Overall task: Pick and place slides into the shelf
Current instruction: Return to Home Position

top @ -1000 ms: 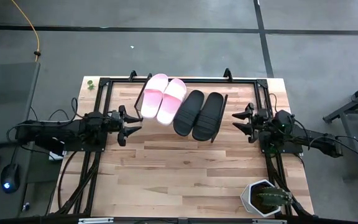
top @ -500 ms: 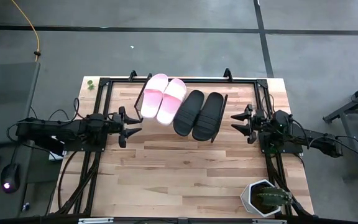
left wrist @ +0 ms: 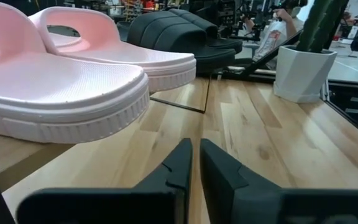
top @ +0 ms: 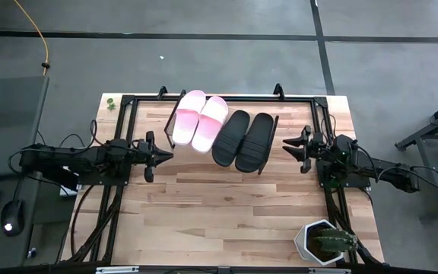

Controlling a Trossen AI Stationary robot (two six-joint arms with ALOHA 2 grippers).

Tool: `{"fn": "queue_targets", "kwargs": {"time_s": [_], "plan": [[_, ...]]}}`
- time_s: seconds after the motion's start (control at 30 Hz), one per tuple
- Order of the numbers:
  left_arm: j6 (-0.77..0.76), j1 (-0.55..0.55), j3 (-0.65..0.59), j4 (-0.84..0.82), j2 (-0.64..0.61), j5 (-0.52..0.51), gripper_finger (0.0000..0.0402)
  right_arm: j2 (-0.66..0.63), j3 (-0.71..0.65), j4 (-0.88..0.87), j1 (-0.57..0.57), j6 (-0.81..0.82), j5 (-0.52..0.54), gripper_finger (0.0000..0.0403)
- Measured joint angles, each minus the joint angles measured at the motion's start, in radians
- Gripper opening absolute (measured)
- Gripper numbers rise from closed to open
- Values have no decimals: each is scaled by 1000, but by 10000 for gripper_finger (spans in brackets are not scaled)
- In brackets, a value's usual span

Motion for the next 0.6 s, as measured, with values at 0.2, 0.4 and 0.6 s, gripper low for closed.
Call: {"fn": "queue_targets", "kwargs": {"time_s": [0.2, 0.4, 0.6], "plan": [[29, 0, 0, 0, 0, -1, 17, 0, 0, 0, 0, -10, -44, 12], [29, 0, 0, 0, 0, 0, 7, 0, 0, 0, 0, 0, -44, 19], [29, 0, 0, 0, 0, 0, 2, 0, 0, 0, 0, 8, -45, 4]]}}
